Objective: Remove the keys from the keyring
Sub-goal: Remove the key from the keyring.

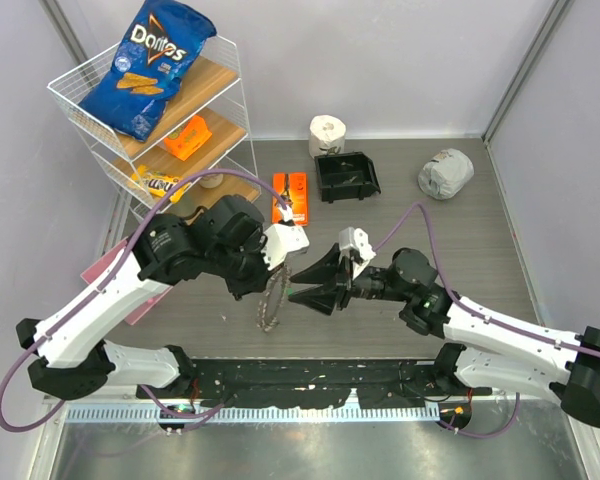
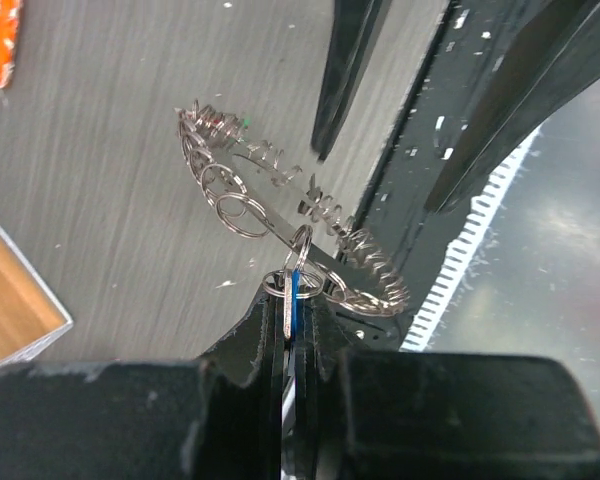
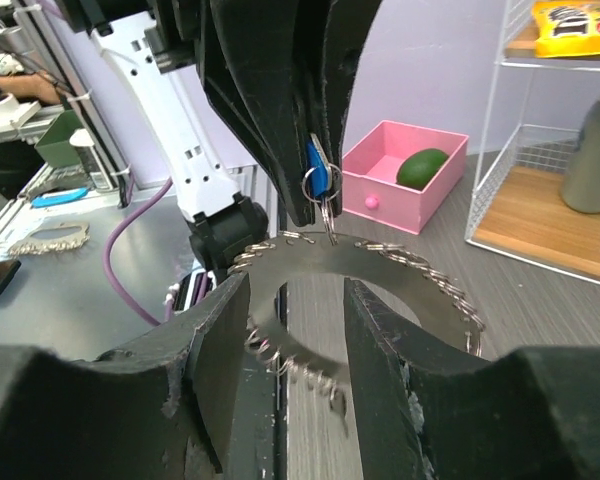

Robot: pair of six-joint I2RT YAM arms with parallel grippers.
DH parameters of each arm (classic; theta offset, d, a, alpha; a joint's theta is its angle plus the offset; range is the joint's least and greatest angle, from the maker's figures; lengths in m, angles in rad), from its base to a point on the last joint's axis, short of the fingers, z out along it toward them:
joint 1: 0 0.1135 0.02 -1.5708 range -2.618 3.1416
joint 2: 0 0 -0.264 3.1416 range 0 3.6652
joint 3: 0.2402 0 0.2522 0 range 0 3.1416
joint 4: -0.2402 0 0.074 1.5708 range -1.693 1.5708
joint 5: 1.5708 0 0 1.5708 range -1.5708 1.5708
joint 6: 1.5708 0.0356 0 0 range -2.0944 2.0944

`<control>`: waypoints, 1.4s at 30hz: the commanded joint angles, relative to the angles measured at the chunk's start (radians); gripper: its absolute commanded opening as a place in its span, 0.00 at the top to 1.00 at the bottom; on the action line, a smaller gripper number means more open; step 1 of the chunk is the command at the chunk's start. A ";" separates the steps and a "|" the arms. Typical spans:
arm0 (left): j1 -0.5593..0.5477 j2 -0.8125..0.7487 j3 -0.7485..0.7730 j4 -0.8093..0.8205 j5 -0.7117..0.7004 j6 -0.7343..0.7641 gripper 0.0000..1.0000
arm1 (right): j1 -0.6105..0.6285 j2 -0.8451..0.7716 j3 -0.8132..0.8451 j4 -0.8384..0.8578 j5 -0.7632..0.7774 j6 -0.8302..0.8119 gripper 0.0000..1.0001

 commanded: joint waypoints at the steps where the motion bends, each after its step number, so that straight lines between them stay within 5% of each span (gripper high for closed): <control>1: -0.004 -0.007 0.053 -0.063 0.143 -0.021 1.00 | 0.047 0.035 0.015 0.106 -0.013 -0.066 0.52; 18: -0.013 -0.023 0.024 -0.048 0.310 -0.005 1.00 | 0.061 0.057 0.037 0.137 -0.014 -0.087 0.57; 24: -0.027 -0.021 0.018 -0.049 0.321 -0.003 1.00 | 0.061 0.049 0.037 0.129 0.020 -0.092 0.83; 28: -0.033 -0.023 0.009 -0.051 0.327 -0.001 1.00 | 0.061 0.044 0.040 0.111 0.044 -0.099 0.87; 33: -0.036 -0.020 0.005 -0.048 0.330 -0.001 1.00 | 0.061 0.043 0.043 0.117 0.023 -0.090 0.87; 37: -0.036 -0.018 0.005 -0.046 0.319 0.000 1.00 | 0.061 0.015 0.034 0.102 0.039 -0.089 0.75; 42: -0.036 -0.011 0.004 -0.043 0.324 -0.009 1.00 | 0.061 -0.043 0.018 0.051 0.053 -0.115 0.71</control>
